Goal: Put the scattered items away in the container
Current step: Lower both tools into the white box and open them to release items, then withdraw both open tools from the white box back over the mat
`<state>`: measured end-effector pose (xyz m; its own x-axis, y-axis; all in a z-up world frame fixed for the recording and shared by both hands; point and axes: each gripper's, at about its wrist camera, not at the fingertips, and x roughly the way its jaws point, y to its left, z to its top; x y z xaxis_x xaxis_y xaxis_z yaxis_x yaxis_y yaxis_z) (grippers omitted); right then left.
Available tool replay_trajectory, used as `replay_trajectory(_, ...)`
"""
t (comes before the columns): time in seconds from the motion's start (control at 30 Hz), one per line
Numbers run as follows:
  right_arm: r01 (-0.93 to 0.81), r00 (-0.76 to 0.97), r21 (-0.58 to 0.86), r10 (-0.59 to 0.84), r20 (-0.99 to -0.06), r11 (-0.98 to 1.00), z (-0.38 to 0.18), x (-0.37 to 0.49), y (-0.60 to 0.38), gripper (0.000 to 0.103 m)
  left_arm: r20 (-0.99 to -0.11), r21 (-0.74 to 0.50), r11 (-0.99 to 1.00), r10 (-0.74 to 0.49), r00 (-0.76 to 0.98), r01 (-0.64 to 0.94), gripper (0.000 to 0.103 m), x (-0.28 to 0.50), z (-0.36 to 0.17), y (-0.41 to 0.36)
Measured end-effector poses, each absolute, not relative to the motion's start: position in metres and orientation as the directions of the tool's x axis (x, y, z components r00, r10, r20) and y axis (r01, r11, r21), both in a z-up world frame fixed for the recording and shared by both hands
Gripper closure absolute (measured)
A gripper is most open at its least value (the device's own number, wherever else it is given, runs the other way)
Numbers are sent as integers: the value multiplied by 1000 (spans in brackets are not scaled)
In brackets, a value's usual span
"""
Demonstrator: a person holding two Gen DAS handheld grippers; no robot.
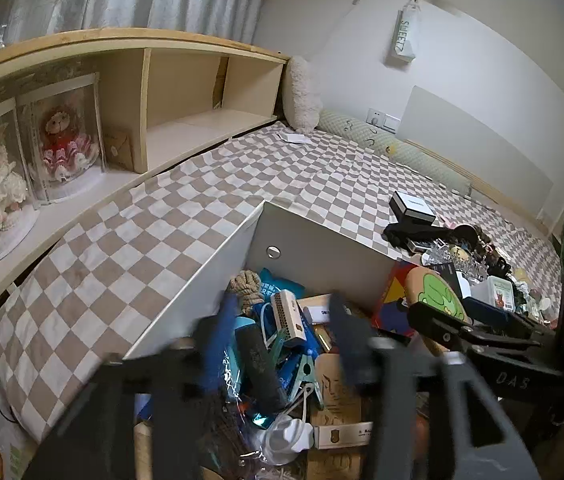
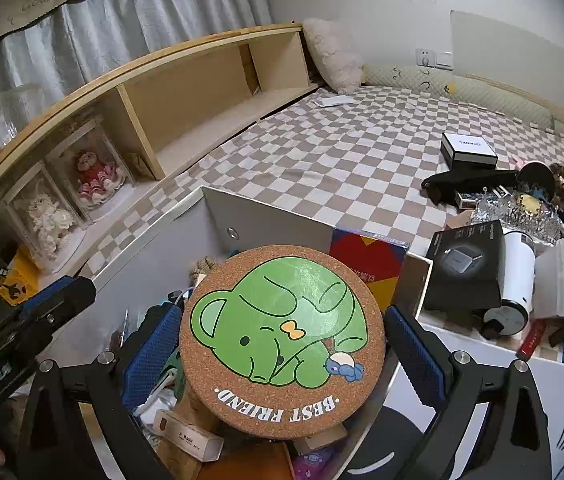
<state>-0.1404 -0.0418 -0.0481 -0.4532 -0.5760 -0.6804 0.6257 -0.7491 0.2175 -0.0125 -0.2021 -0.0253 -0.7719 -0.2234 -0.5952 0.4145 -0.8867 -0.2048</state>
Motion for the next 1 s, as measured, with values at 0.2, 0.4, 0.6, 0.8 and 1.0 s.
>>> replay_trajectory(0.2, 628, -463, 206, -573, -676, -750, -49, -140, -41, 2, -590, -203, -887, -228, -774, 415, 50, -14, -24, -199)
replay_trajectory(0.4, 630, -481, 202, -582, -656, -749, -44, -138, -37, 2, -590, -202, -887, -229, -774, 416, 50, -14, -22, -199)
replay_trajectory(0.6, 634, -485, 205, -590, -645, -745, -39, -137, -35, 1, -585, -202, -889, -227, -779, 410, 50, -14, -21, -197)
replay_trajectory(0.8, 631, -491, 204, -588, -643, -749, -36, -137, -29, 1, -585, -203, -891, -223, -780, 407, 50, -14, -21, -197)
replay_trajectory(1.0, 625, -496, 206, -587, -640, -753, -34, -138, -22, 1, -588, -194, -896, -219, -778, 400, 50, -15, -22, -193)
